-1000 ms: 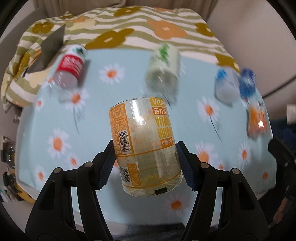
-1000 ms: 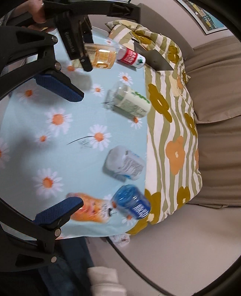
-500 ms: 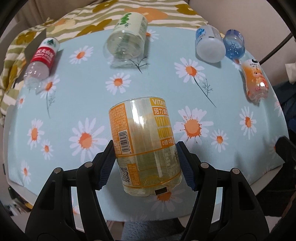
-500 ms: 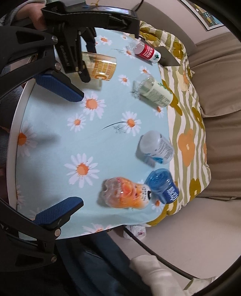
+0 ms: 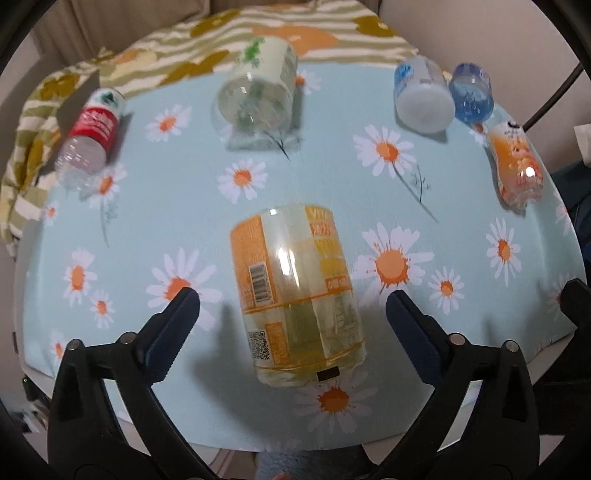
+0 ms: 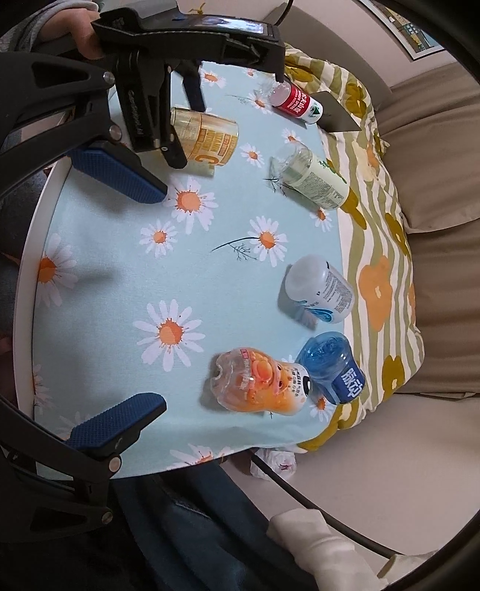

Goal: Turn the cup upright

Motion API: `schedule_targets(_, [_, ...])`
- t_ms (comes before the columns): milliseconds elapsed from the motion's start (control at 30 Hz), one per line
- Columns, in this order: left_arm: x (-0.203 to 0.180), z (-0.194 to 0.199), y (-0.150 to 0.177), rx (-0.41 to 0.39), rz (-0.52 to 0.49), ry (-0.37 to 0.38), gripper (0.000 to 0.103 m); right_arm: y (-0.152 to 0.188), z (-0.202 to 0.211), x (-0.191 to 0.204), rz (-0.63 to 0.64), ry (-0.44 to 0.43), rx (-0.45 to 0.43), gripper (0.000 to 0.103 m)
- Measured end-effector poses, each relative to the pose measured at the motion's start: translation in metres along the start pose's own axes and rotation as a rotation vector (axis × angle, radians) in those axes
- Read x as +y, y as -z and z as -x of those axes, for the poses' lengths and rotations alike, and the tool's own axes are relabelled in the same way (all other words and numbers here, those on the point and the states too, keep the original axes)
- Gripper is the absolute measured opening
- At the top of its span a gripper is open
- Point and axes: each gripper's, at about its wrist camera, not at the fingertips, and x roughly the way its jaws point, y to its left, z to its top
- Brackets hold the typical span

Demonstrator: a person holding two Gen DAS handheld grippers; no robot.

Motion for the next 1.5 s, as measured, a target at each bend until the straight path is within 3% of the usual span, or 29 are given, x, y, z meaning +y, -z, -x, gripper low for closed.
schedule_targets(133, [0.004,0.017,0.001,-0.026,0.018,-0.028,0.103,0.0,0.008,-0.002,0.007,-0.013,-0.011,0.102])
schedule_targets(367, [0.028,0.08,0.014,-0.101,0.105,-0.079,0.103,-0.019,0.033,0.009,0.071,-0.061,-0.047,0.102])
schedule_targets(500, [0.054,0.102,0.026,-0.118,0.15,-0.107,0.103,-0.038,0.033,0.027,0.125,-0.114,-0.016,0.103])
schedule_targets(733, [0.101,0.112,0.042,-0.115,0.22,-0.061,0.103,-0.068,0.016,0.068,0.146,-0.204,0.131,0.103])
schedule_targets(933, [0.139,0.09,0.054,-0.074,0.224,0.002,0.103,-0.084,-0.04,0.103,0.088,-0.277,0.355,0.103])
schedule_targets(1133, [0.168,0.06,0.07,-0.007,0.225,0.048,0.103,-0.087,-0.093,0.127,0.046,-0.271,0.534,0.102])
schedule_targets(1367, [0.188,0.04,0.072,0.026,0.252,0.091,0.103,-0.09,-0.131,0.145,0.04,-0.258,0.651,0.094])
schedule_targets(1500, [0.194,0.036,0.066,0.02,0.236,0.099,0.103,-0.09,-0.147,0.148,0.01,-0.271,0.706,0.077])
